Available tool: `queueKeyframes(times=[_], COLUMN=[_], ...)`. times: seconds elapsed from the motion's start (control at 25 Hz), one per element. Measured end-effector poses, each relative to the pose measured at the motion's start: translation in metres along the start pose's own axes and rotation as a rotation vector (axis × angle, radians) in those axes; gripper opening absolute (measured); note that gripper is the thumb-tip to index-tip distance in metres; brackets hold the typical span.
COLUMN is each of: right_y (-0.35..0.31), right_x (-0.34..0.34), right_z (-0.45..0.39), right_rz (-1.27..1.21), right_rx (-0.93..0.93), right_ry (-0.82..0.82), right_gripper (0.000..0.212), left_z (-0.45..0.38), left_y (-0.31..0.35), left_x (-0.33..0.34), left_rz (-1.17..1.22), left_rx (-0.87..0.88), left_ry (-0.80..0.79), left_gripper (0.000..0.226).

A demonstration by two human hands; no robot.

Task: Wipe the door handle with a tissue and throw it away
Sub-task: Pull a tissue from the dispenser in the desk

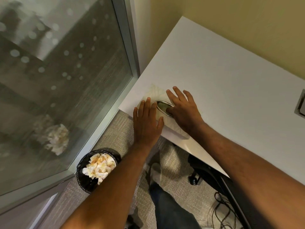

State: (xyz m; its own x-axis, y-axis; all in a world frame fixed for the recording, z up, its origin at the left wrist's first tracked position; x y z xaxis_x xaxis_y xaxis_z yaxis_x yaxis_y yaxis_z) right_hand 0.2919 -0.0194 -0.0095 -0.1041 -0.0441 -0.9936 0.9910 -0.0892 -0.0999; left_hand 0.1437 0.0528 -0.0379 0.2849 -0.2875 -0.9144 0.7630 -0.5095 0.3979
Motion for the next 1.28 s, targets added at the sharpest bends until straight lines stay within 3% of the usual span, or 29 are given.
queueKeyframes(times=[0.28, 0.48, 0.56, 0.64, 0.76, 0.84, 0.96, 1.28], right_y=[0.004, 0.012, 0.016, 0.017, 0.015, 0.013, 0.004, -0.022], right_x=[-0.004, 0.013, 0.016, 0.007, -0.015, -0.019, -0.016, -0.027], right_z=[-0.016, -0.016, -0.009, 0.002, 0.021, 0.033, 0.047, 0.065], right_rz=[0.143, 0.024, -0.090, -0.278, -0.342, -0.540, -0.981, -1.555], right_rx=[-0.045, -0.070, 0.022, 0.102, 0.006, 0.130, 0.462, 0.964], right_ry=[0.058, -0.023, -0.036, 0.050, 0.192, 0.225, 0.339, 0.747], right_gripper=[0.016, 0.023, 0.026, 0.041, 0.012, 0.003, 0.004, 0.004], left_z=[0.000, 0.001, 0.001, 0.001, 0.001, 0.001, 0.001, 0.002], left_y=[-0.003, -0.003, -0.002, -0.002, -0.002, -0.002, -0.001, 0.005], left_x=[0.002, 0.001, 0.000, -0.001, -0.002, -0.003, -0.003, -0.013], left_rz=[0.005, 0.004, 0.004, 0.001, -0.003, -0.009, -0.013, 0.044], left_rx=[0.016, 0.013, 0.013, 0.011, 0.009, 0.008, -0.001, -0.030], left_ry=[0.028, 0.036, 0.026, 0.020, 0.010, 0.000, -0.026, -0.136], left_gripper=[0.062, 0.063, 0.063, 0.064, 0.064, 0.065, 0.067, 0.058])
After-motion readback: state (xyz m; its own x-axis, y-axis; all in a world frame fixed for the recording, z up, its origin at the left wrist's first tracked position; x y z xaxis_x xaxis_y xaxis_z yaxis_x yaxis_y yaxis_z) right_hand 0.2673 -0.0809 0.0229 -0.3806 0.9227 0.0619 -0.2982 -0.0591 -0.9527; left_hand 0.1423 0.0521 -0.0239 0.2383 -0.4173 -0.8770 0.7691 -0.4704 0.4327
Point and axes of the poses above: each hand's wrist, its own z-axis away from the middle knuckle, its own x-axis out of the palm, y = z × x, the point moved 3 cm from there along -z, towards the middle knuckle, and after that the axes turned 14 degrees about -x, right-handed, at the moved point
